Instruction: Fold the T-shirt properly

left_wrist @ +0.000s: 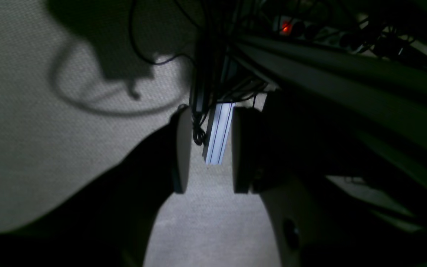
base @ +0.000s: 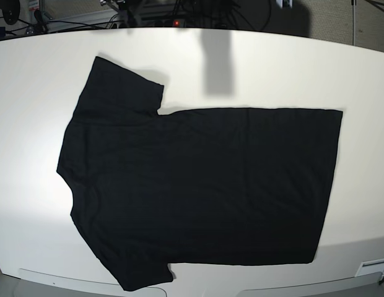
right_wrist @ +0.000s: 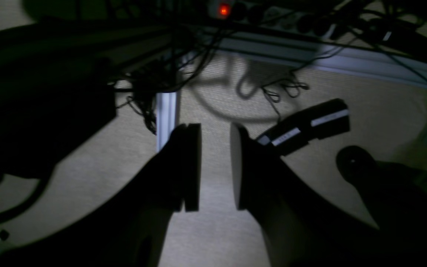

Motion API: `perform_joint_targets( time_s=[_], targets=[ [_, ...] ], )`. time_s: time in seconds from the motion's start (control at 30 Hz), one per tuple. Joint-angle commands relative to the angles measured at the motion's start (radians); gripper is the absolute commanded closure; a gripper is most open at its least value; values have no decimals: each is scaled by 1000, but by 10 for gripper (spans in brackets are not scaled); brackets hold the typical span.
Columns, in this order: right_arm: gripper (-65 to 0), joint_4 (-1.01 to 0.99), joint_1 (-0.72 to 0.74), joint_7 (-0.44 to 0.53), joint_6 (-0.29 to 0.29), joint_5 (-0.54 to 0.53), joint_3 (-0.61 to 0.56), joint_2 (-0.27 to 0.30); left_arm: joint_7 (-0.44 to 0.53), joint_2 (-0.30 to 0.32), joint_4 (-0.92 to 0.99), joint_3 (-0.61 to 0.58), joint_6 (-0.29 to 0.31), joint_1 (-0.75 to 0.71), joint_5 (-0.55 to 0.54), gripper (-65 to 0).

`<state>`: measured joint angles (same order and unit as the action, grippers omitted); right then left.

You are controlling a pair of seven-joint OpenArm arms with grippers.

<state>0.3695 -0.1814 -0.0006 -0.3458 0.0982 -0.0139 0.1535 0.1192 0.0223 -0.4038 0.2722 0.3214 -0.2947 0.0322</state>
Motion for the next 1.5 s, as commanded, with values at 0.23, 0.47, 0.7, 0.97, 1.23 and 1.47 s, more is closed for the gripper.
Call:
perform_joint_targets(
  time_s=[0.23, 0.47, 0.7, 0.97, 1.23, 1.47],
  targets=[
    [-147, 10, -20, 16, -5, -2, 0, 13, 8, 3, -4, -1, 6, -5, 0, -185],
    [-147, 10, -21, 16, -5, -2, 0, 13, 12, 3, -12, -1, 6, -5, 0, -185],
    [-147, 98, -96, 22, -77, -2, 0, 16, 11, 3, -123, -1, 7, -89, -8, -185],
    [-147, 431, -336, 24, -175, -111, 0, 84, -38, 3, -507, -1, 8, -333, -45, -185],
    [-147, 848, -624, -26, -220, -224, 0, 189, -144, 12, -944, -1, 16, -587, -44, -185],
    [-147, 1202, -847, -103, -196, -260, 3, 293, -157, 50, -1239, 0, 18, -726, 50, -185]
  ],
)
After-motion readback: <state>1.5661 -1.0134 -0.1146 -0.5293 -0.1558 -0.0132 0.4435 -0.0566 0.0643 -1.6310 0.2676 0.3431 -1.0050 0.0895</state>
